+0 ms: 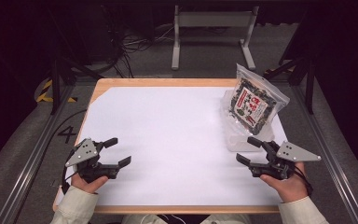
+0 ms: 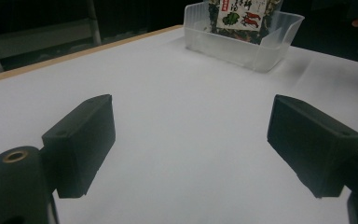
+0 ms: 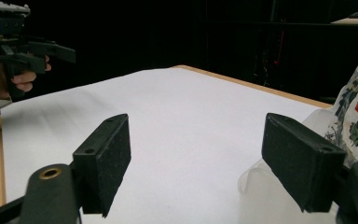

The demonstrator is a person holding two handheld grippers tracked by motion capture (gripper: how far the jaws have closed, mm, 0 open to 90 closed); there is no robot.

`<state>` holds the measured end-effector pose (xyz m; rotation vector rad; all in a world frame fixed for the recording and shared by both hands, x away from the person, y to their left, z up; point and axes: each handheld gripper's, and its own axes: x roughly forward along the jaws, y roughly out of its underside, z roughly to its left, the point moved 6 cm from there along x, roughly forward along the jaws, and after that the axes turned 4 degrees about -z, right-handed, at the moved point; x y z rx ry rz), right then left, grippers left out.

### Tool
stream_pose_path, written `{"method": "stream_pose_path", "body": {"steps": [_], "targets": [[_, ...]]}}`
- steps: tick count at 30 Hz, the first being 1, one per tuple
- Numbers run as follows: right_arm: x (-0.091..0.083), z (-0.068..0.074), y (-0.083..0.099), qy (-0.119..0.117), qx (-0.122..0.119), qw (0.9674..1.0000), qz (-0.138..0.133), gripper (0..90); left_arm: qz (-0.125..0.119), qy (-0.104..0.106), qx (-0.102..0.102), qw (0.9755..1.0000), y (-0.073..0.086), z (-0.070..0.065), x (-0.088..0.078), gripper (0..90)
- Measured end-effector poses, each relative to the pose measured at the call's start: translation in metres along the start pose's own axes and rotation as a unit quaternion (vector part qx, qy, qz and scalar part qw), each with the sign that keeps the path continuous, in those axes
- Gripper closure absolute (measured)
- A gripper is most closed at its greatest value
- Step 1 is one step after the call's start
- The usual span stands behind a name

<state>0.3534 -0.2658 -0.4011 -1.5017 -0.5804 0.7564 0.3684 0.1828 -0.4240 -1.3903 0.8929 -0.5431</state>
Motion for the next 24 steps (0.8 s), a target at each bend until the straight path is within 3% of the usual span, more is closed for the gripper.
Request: {"method": "stream_pose_path", "body": {"steps": [8, 14, 24], "targets": [[0.008, -0.001, 0.019, 0.011, 0.005, 0.9999, -0.001, 24.8, 0.011, -0.002, -0.007, 0.9999, 0.008, 0.001, 0.006, 15.8], [0.016, 0.001, 0.036, 0.012, -0.01, 0.9996, 0.024, 25.7, 0.018, -0.007, -0.011, 0.9998, 0.014, 0.005, 0.008, 15.7], [0.023, 0.003, 0.049, 0.016, 0.002, 0.9992, 0.037, 26.3, 0.029, -0.007, -0.013, 0.9995, 0.02, 0.006, 0.011, 15.7]]}}
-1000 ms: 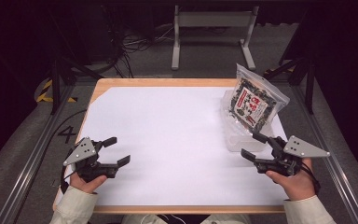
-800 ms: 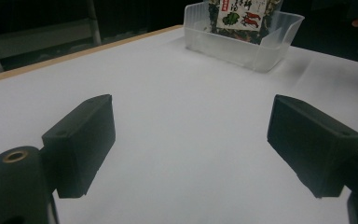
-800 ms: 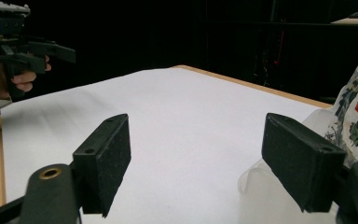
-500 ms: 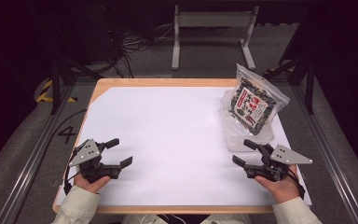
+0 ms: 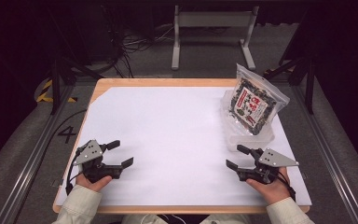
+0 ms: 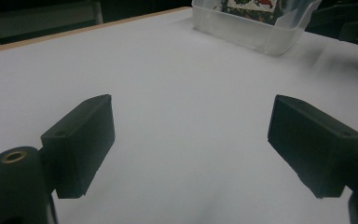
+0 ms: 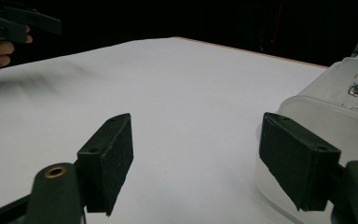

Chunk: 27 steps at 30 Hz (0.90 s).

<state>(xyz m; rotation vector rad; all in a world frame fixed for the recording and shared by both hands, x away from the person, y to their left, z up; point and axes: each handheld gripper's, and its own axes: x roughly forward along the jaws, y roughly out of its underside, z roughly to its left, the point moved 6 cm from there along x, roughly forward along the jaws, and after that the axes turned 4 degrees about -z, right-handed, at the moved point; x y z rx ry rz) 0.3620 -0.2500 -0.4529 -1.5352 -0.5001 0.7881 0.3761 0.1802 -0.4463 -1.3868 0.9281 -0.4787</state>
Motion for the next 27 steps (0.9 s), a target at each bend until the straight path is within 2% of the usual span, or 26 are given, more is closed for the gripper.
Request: {"method": "stream_pose_path", "body": {"steps": [10, 18, 21, 27], "targets": [[0.005, 0.002, 0.007, 0.001, 0.003, 0.9998, 0.019, 24.8, 0.006, 0.001, 0.001, 1.0, 0.003, 0.0, 0.002, 15.7], [0.007, 0.0, 0.008, -0.001, 0.015, 0.9995, 0.029, 17.9, 0.011, 0.002, 0.001, 0.9999, 0.004, -0.001, 0.003, 15.7], [0.01, -0.002, 0.009, -0.004, 0.027, 0.9988, 0.041, 13.5, 0.013, 0.001, 0.001, 0.9999, 0.005, 0.0, 0.003, 15.7], [0.012, -0.003, 0.009, -0.003, 0.03, 0.9983, 0.05, 13.9, 0.014, 0.0, 0.004, 0.9999, 0.005, 0.001, 0.004, 15.7]]}}
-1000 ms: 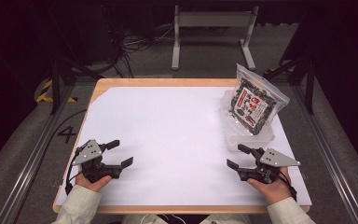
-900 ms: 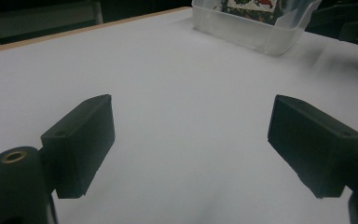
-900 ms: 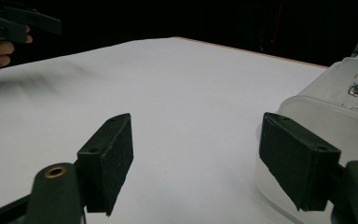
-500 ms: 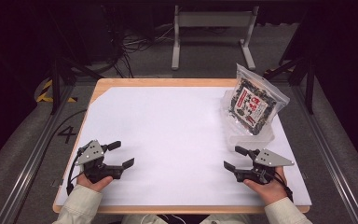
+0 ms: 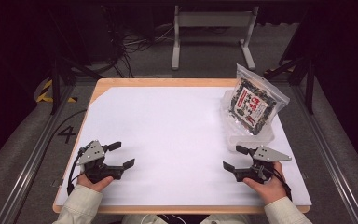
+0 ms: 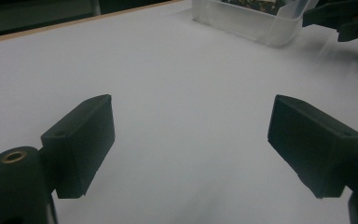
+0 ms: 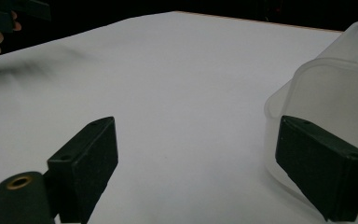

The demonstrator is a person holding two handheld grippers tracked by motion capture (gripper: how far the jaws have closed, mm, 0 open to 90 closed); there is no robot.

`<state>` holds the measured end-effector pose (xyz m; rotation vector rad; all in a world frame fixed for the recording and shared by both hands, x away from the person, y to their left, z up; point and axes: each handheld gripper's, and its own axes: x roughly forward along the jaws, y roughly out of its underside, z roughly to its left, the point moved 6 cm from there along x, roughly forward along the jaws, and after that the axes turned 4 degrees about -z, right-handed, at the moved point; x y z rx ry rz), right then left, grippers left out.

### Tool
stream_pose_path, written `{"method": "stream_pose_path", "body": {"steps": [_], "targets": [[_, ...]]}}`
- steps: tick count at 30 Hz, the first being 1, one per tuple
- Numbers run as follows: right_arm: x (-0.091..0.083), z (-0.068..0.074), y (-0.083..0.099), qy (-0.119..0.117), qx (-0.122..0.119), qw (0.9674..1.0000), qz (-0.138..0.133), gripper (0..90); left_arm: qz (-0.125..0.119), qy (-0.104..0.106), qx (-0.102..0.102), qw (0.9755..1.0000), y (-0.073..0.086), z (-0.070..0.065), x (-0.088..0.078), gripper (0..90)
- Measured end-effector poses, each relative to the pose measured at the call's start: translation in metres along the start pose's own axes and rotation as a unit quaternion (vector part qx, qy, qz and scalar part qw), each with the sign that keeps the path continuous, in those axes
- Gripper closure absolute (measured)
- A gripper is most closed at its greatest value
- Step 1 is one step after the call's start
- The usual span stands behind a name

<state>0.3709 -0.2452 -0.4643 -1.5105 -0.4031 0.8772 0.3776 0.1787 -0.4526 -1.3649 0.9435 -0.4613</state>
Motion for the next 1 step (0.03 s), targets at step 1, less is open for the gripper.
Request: {"method": "stream_pose_path", "body": {"steps": [1], "targets": [[0.0007, -0.0002, 0.0002, 0.005, 0.001, 1.0, 0.005, 14.9, 0.001, 0.0, -0.002, 1.0, 0.0004, -0.0004, 0.0003, 15.7]]}}
